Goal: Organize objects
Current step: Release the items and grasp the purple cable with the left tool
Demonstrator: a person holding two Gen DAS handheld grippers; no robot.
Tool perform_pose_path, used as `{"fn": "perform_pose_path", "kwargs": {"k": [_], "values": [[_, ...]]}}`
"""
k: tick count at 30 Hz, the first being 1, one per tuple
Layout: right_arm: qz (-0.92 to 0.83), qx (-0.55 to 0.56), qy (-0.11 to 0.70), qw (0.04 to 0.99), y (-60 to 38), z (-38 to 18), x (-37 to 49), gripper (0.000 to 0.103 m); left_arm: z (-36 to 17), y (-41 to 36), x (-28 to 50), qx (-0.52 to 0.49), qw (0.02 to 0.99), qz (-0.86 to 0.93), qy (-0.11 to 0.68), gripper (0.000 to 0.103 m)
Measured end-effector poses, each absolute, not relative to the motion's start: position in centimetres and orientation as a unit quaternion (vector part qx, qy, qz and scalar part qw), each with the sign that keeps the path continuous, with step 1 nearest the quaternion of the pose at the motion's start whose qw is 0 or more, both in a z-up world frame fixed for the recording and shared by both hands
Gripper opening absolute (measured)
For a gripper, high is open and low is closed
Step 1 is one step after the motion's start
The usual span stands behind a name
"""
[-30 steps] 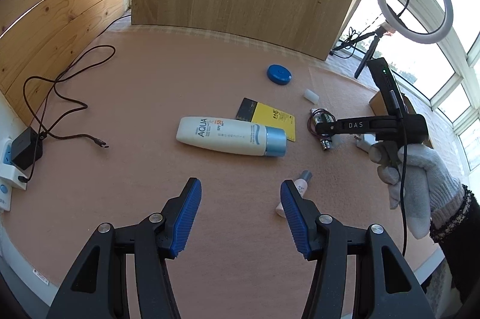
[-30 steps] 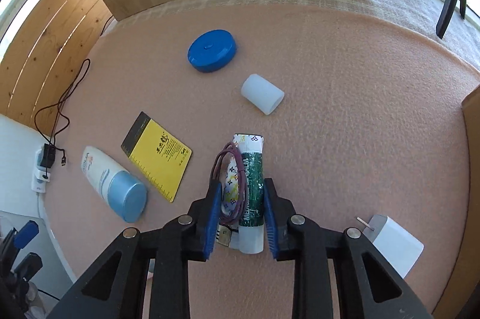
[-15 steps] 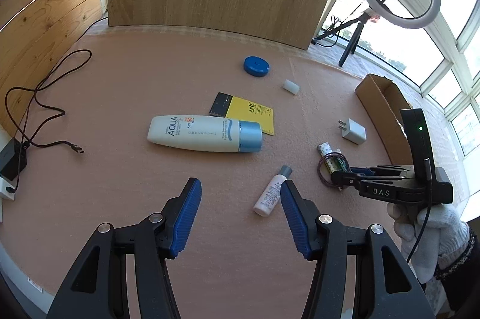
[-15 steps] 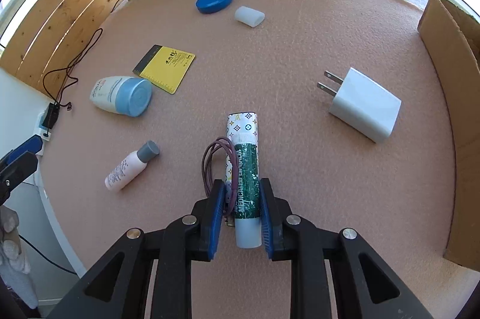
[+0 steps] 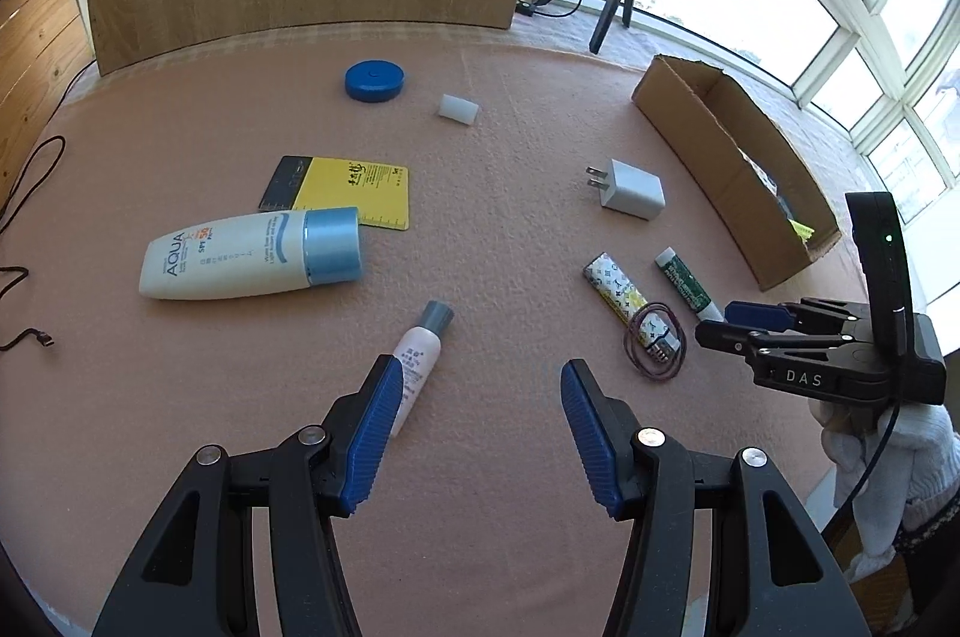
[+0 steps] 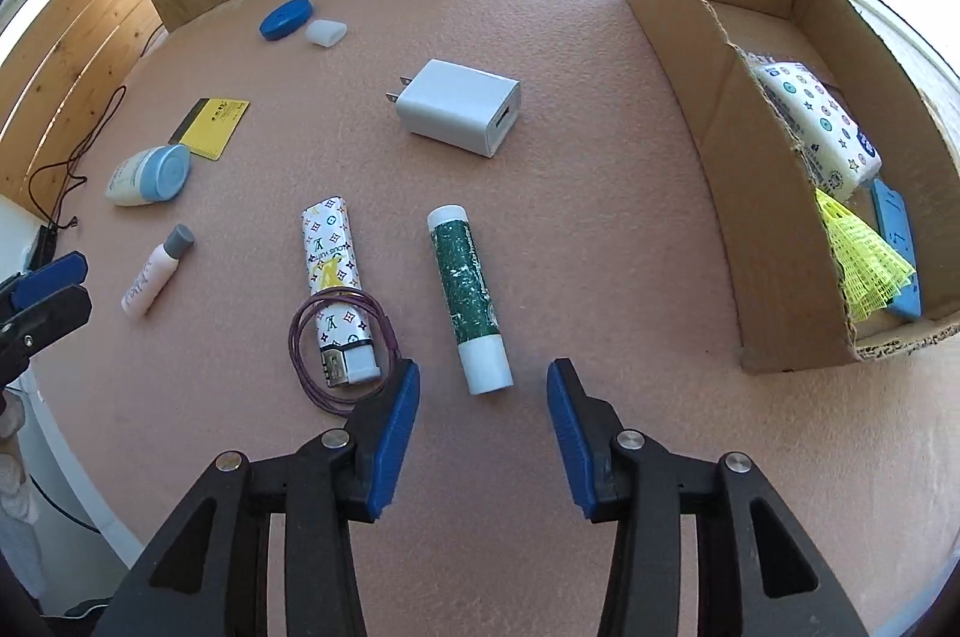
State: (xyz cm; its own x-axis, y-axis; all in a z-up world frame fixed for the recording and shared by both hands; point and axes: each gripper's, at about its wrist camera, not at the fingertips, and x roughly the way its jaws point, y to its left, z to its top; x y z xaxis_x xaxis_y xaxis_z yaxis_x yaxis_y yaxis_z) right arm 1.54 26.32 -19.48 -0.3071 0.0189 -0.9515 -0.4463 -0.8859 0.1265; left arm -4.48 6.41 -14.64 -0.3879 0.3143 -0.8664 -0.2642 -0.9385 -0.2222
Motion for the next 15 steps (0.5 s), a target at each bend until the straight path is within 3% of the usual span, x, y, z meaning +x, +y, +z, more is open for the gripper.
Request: {"fn": "perform_pose_path", "kwargs": {"k": [11,15], "values": [[0.802,-0.531,0.223,0.156,27.0,-17.6,3.5,0.041,-18.2,15.7,-6.5,-0.55,0.244,0.798,0.013,0.057],[0.803,-0.523,0.234,0.161,27.3,-17.4,4.1,0.041,-19.2,17.4,-6.8,-0.559,0.259,0.787,0.018,0.047]]}}
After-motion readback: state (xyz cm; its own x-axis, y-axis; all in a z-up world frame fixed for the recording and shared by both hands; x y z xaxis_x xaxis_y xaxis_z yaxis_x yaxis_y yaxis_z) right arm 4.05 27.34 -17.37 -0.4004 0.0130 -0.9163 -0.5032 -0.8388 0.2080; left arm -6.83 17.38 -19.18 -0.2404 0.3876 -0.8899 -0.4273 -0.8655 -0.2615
